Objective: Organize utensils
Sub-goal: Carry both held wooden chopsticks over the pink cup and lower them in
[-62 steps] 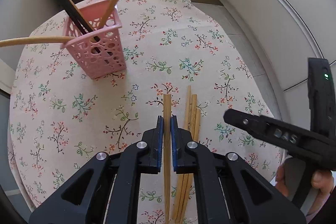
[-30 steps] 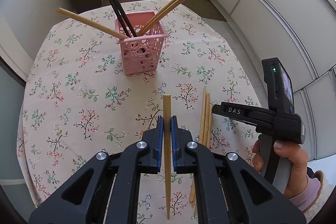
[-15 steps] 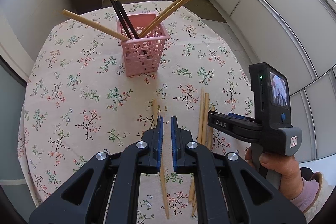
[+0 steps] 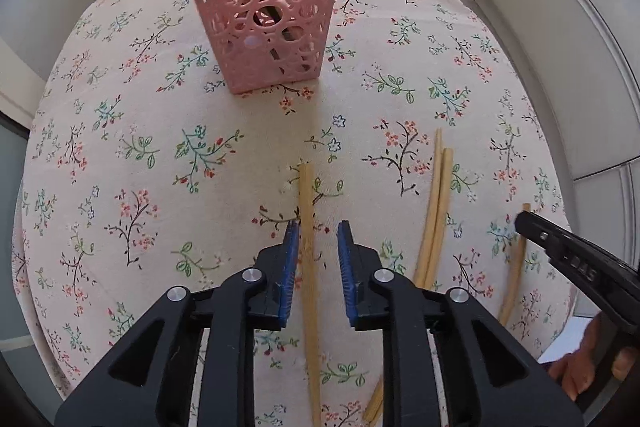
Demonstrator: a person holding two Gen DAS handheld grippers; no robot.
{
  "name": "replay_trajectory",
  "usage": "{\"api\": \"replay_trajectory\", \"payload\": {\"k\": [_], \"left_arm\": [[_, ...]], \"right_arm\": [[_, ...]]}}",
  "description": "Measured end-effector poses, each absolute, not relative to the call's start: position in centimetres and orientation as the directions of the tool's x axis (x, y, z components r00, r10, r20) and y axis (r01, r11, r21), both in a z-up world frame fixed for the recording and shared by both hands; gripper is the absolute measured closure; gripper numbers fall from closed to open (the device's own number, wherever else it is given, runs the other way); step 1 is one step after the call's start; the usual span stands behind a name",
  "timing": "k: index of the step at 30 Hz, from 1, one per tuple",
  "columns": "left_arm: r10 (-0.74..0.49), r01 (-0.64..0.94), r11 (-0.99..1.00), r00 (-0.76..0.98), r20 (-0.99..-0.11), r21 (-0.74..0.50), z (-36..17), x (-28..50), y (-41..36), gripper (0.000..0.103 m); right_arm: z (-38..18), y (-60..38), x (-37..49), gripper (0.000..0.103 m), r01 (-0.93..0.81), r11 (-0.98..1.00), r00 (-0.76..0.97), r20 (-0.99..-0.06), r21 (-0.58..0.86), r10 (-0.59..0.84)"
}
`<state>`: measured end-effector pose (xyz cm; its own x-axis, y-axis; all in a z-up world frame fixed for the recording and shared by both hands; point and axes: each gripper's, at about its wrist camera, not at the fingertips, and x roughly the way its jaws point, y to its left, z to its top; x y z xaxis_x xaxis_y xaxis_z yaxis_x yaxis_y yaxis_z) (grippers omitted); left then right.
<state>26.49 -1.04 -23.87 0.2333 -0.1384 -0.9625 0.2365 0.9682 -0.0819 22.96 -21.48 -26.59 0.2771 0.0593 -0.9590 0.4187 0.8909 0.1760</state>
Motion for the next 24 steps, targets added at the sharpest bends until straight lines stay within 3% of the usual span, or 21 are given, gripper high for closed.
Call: {"api": "replay_trajectory", "payload": {"k": [3,5,6,9,14,24], "left_arm": [[-0.103,0.209,0.976,0.19,-0.976,-0.062,-26.0,27.5,-1.6,0.08],[-0.109,0.201,0.977,0.214,-0.971,-0.065,-26.2,27.5,-1.5,0.092],[-0.137,0.199,0.975,0.206,-0.969,-0.096,-26.2,27.6,-1.4,0.096],[-0.205,0.186,0.968,0.213,-0.955,-0.167,-25.4,26.8,-0.5,0.097],[-0.264,0.236,0.952,0.307,-0.914,-0.195,-20.6,23.3,0.9,0.097],[-0.3,0.261,0.95,0.626,-0.72,-0.17,-9.6,13.2,3.5,0.097]], "right_arm": [[-25.5,-22.6,22.8,0.095,0.402,0.887,0.319,-0.943,0.226,0.096],[-24.5,-22.7,22.4,0.095,0.378,0.888,0.362,-0.924,0.264,0.121],[-23.8,-22.6,22.2,0.095,0.365,0.887,0.386,-0.913,0.282,0.131],[-21.7,-22.7,21.0,0.095,0.327,0.879,0.457,-0.872,0.347,0.174],[-18.0,-22.2,19.0,0.095,0.257,0.897,0.547,-0.819,0.361,0.173],[-12.4,-21.4,13.1,0.095,0.138,0.926,0.694,-0.701,0.352,0.163]]}}
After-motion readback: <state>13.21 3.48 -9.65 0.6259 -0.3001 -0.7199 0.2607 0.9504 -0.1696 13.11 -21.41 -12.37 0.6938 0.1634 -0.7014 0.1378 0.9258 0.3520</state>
